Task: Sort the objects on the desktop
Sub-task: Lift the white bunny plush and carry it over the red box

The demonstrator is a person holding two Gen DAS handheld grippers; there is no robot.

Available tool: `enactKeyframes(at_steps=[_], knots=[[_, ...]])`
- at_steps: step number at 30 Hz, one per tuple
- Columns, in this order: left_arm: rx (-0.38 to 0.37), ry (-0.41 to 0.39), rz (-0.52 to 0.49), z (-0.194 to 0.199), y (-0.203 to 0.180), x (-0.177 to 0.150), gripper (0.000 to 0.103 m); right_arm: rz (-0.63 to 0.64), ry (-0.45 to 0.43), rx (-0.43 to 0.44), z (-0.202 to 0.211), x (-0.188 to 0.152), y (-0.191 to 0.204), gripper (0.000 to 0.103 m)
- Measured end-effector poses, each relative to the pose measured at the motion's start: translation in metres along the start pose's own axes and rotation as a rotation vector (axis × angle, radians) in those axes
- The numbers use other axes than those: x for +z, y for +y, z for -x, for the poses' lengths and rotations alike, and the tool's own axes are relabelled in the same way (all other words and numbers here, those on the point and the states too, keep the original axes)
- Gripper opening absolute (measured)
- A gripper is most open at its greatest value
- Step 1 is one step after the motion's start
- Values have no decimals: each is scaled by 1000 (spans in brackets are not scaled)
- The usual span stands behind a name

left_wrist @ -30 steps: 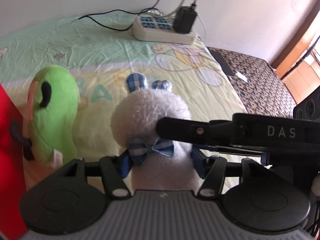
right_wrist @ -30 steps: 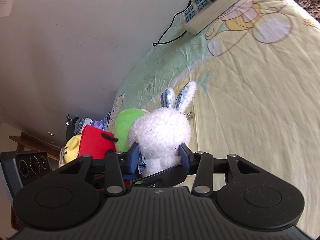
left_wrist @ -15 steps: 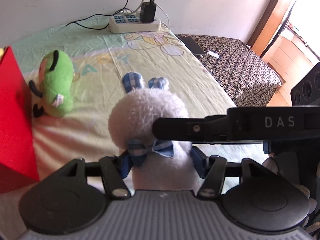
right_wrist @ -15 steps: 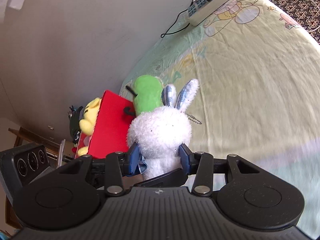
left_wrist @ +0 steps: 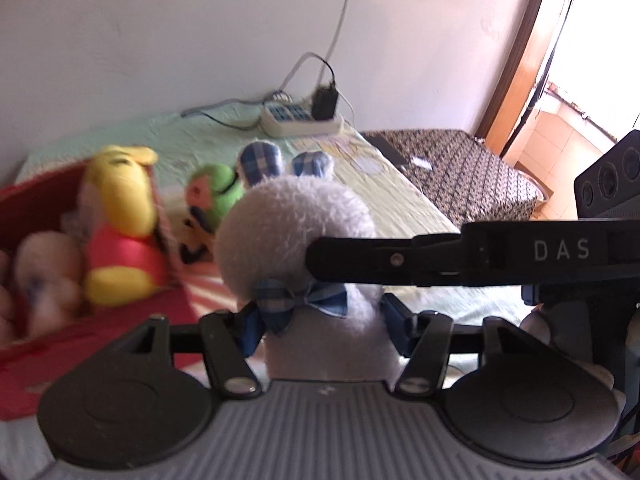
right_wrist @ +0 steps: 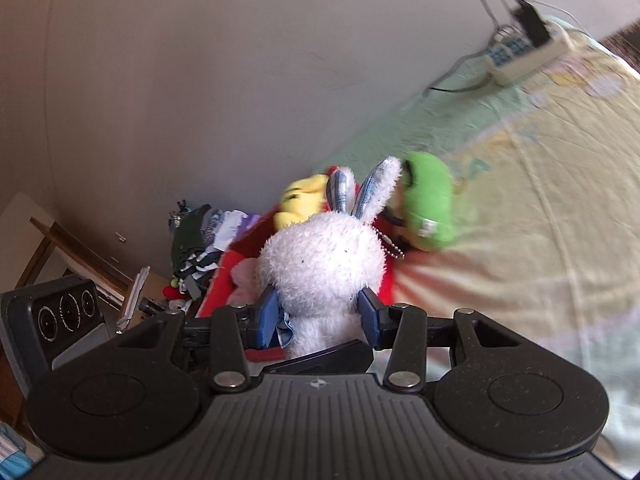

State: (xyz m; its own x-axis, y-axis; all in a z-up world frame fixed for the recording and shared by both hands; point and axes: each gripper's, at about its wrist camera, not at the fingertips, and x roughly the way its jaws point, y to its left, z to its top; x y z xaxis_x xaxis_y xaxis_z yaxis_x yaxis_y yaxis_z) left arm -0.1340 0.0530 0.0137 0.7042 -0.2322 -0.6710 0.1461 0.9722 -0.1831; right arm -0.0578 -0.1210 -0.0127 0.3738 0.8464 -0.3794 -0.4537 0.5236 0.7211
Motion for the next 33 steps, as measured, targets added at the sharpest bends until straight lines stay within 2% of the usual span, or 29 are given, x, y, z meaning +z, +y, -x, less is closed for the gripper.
enactKeyframes(at_steps=[7,13,17,23,28,33], knots=[[50,-114,-6,54,67,2,62,90,-45,55,-51,3,65,46],[132,-131,44,77,131,-1,62,141,-18,93,-116,4,100,46],[177,-116,71,79,170,-4,62,154,19,101,-155,3,115,46],[221,-61,77,60,216,-9,62,151,78,53,-203,1,120,46],[181,14,105,34,239,-15,62,129,119,-29,-229,-4,114,46],[166,61,81,12,241,-16,62,142,163,-104,-240,-5,110,45]])
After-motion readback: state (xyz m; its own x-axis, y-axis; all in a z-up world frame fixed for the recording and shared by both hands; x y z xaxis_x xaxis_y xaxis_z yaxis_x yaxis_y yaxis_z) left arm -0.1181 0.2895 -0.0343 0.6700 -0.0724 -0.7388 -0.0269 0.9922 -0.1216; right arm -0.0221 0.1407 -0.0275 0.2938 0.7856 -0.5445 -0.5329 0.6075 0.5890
